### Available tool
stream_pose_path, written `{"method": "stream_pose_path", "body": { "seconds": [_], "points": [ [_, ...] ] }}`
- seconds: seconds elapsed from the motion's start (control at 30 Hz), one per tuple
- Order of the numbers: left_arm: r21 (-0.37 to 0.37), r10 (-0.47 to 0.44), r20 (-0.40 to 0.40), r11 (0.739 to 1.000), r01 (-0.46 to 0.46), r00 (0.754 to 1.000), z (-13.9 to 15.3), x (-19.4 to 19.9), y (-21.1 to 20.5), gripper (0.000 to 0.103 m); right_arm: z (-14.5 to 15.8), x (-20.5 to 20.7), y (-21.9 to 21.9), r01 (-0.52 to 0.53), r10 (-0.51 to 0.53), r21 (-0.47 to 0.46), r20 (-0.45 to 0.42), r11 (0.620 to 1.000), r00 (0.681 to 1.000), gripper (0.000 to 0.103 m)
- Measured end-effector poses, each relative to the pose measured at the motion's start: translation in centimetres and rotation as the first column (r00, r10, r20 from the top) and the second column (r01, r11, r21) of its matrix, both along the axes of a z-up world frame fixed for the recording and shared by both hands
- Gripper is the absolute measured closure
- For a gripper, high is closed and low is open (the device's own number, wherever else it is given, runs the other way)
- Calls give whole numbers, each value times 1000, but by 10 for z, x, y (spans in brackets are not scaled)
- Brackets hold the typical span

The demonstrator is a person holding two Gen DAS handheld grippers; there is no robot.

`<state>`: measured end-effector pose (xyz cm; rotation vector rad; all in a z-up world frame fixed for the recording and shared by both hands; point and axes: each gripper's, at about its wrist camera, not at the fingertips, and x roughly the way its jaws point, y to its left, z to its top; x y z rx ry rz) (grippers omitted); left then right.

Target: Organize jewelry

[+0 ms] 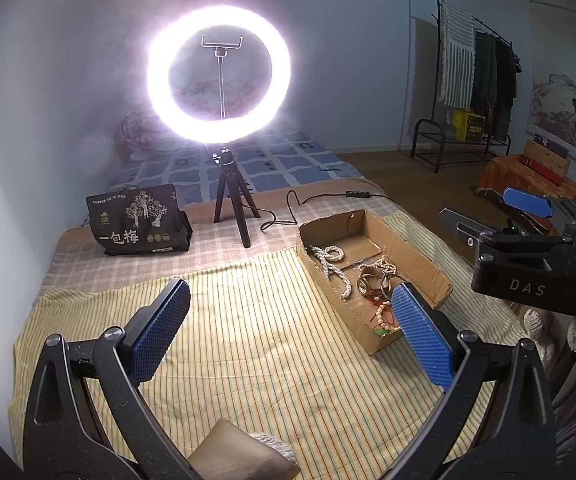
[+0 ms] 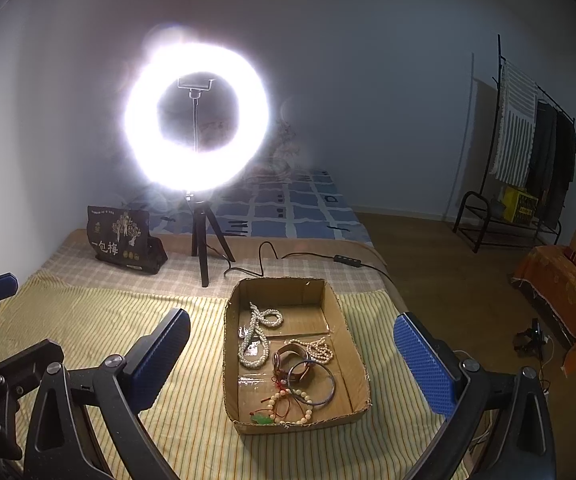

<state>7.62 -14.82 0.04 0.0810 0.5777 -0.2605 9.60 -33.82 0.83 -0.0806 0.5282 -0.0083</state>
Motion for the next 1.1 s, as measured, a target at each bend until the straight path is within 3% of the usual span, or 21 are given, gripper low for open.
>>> {"method": "stream_pose_path", "body": {
  "seconds": [1.1],
  "points": [
    [38,-1,24,999,0,1000,1,-1,-2,0,-4,0,0,5,-6,-7,-19,1000,1000,0]
  ]
}}
